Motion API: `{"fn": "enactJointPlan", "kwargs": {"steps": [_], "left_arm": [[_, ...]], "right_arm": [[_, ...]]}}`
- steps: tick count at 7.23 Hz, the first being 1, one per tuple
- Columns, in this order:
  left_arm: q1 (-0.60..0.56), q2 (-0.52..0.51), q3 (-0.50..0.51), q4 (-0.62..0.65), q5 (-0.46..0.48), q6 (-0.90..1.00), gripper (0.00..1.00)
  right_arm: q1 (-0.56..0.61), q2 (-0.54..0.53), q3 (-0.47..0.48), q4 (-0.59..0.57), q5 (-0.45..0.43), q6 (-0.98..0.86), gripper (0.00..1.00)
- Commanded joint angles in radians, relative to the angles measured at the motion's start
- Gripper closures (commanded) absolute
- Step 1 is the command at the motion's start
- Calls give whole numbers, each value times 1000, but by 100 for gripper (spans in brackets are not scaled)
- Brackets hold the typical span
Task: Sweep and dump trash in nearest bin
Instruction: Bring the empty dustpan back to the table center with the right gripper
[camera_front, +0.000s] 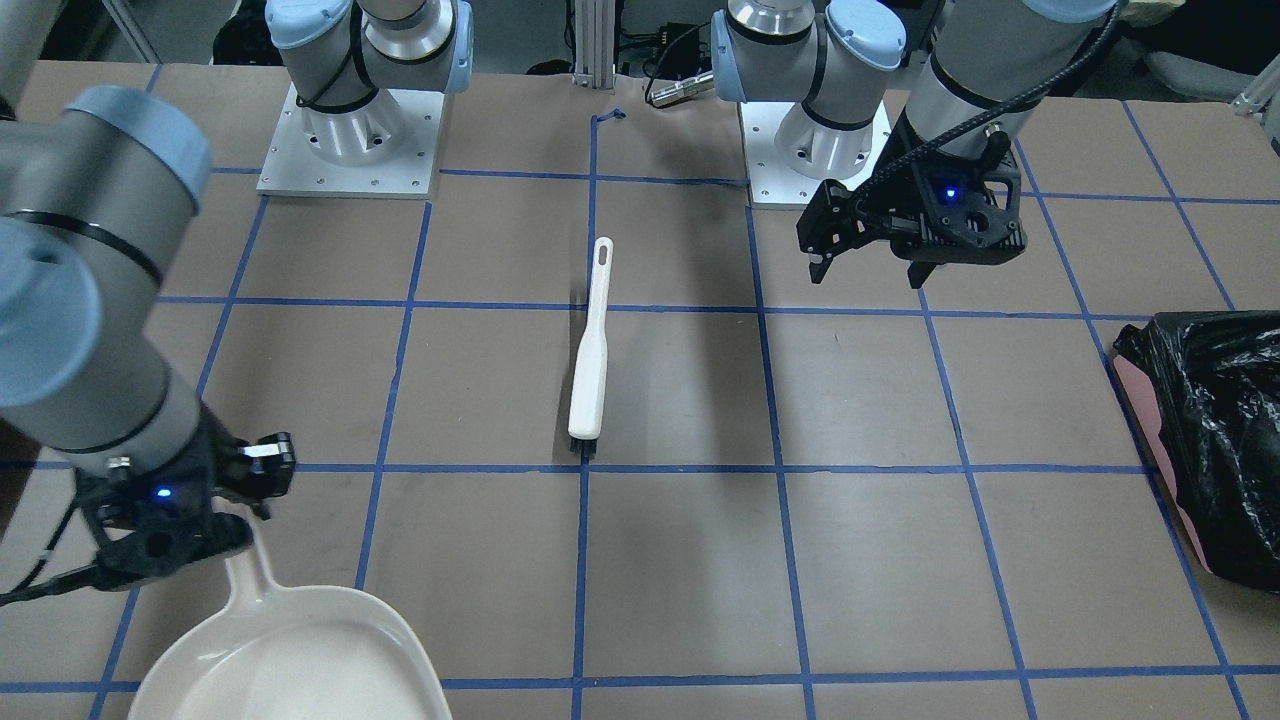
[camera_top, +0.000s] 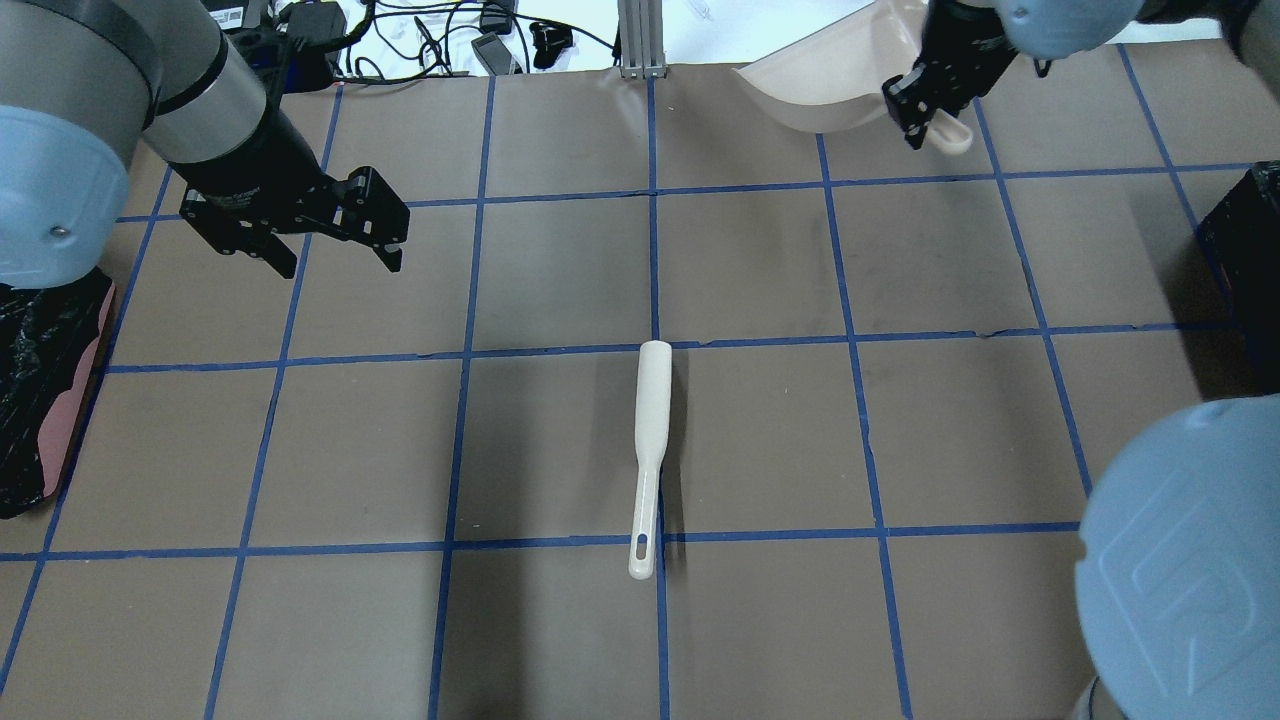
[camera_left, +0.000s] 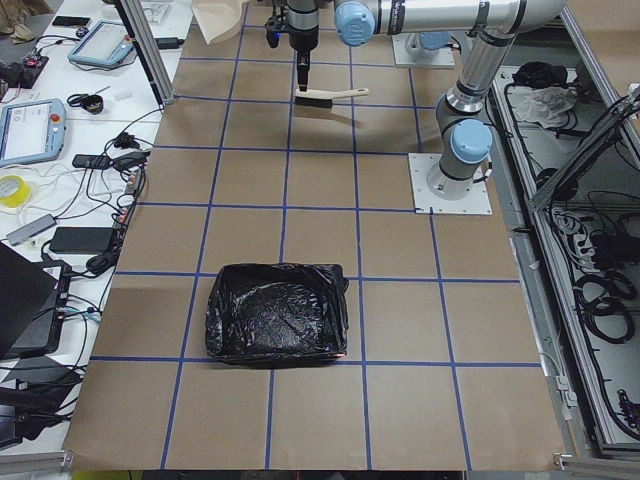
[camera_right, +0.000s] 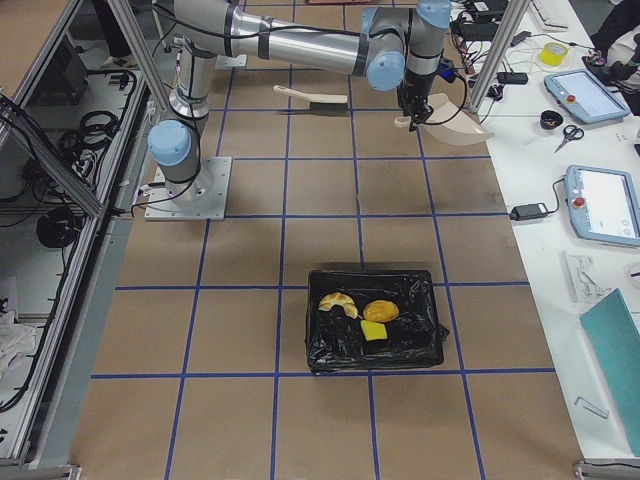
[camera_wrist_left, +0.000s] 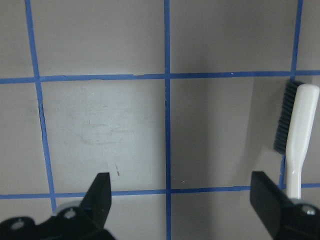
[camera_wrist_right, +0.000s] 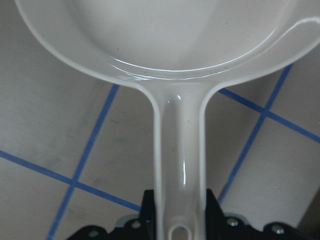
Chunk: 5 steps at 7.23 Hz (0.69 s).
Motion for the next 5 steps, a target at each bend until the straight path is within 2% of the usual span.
{"fn": "enactJointPlan", "kwargs": {"steps": [1, 2, 4, 5], "left_arm": [[2, 2, -4, -2, 3, 1, 0], [0, 3, -6, -3, 2, 0, 0], [0, 3, -6, -5, 0, 1, 0], [0, 3, -6, -6, 2, 4, 0]], "right_arm": [[125, 13, 34, 2, 23, 338, 100], [183, 13, 43, 2, 30, 436, 100], [263, 19, 48, 14, 131, 584, 100], [296, 21, 57, 46, 150, 636, 100]]}}
